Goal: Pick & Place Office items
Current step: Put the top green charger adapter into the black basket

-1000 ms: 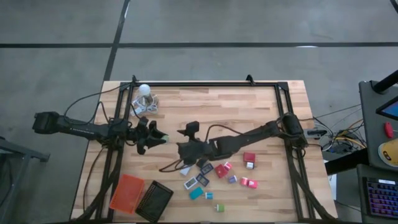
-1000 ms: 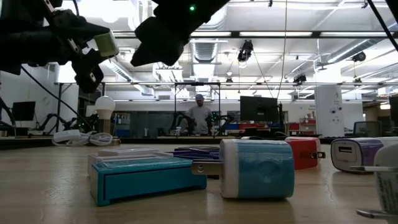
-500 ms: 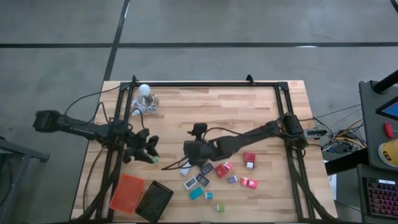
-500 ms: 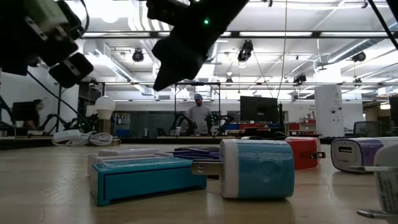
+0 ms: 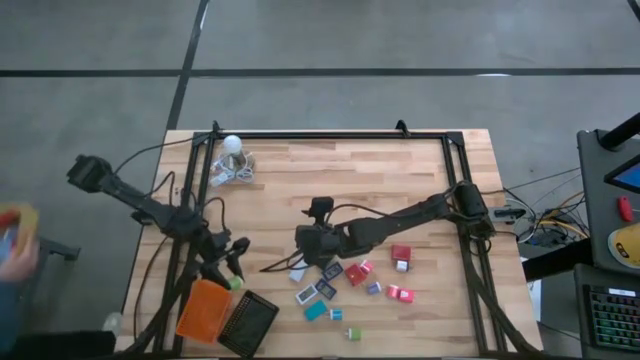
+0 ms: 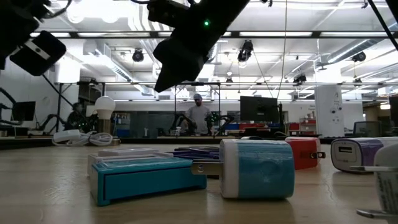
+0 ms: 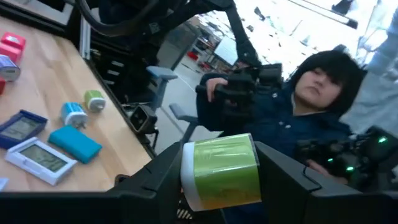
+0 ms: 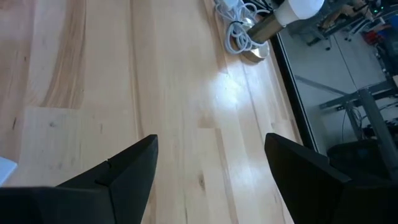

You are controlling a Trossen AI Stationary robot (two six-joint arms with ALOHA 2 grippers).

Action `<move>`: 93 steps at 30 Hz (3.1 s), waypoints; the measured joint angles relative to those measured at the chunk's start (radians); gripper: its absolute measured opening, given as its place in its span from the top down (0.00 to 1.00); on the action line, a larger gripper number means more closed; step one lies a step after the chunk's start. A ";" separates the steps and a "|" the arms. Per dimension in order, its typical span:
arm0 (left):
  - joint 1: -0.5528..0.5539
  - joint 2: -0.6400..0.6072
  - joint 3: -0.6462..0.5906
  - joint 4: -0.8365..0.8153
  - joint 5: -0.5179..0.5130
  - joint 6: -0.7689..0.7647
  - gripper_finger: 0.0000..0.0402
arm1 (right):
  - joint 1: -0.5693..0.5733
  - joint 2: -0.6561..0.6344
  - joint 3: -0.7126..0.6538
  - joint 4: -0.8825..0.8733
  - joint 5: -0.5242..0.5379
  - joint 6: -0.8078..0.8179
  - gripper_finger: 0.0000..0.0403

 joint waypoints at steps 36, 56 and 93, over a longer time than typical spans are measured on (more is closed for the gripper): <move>-0.198 0.526 0.512 -0.765 -0.151 0.459 0.57 | -0.008 0.000 -0.004 -0.026 0.000 0.003 0.26; -0.203 0.759 0.590 -0.773 -0.098 0.453 0.57 | -0.214 0.000 -0.056 -0.031 -0.002 0.132 0.27; -0.208 0.827 0.633 -0.766 -0.091 0.454 0.57 | -0.223 0.001 -0.068 0.003 -0.004 -0.007 0.23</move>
